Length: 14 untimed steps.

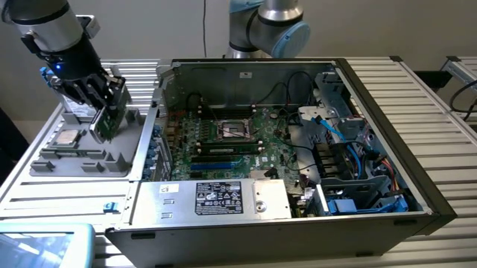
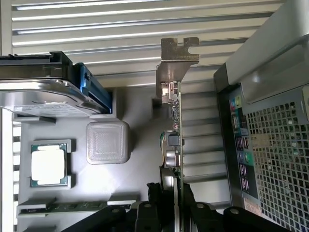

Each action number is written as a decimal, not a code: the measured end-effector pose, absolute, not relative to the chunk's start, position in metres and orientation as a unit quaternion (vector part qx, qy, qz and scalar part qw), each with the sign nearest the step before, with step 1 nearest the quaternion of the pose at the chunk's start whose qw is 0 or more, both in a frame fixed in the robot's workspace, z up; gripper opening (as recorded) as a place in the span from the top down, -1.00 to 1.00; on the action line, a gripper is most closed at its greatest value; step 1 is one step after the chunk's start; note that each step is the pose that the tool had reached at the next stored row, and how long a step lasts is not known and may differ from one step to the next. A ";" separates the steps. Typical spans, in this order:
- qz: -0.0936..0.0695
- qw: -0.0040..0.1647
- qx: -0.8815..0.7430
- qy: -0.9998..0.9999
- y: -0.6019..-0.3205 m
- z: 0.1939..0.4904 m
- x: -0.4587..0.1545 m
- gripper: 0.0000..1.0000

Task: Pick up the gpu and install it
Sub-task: 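Pick up the gpu and move the gpu toward the slot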

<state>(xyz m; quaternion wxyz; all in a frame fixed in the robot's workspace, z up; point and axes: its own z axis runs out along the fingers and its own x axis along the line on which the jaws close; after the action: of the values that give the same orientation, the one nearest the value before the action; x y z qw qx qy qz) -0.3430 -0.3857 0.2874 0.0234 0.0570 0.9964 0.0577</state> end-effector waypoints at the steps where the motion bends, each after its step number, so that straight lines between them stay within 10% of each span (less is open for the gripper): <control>1: 0.058 0.023 0.057 0.996 -0.386 0.292 -0.343 0.43; 14: 0.057 0.021 0.061 0.996 -0.387 0.351 -0.340 0.43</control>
<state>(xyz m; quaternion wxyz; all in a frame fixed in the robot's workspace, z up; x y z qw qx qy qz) -0.3403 -0.3874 0.3511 0.0213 0.0609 0.9963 0.0575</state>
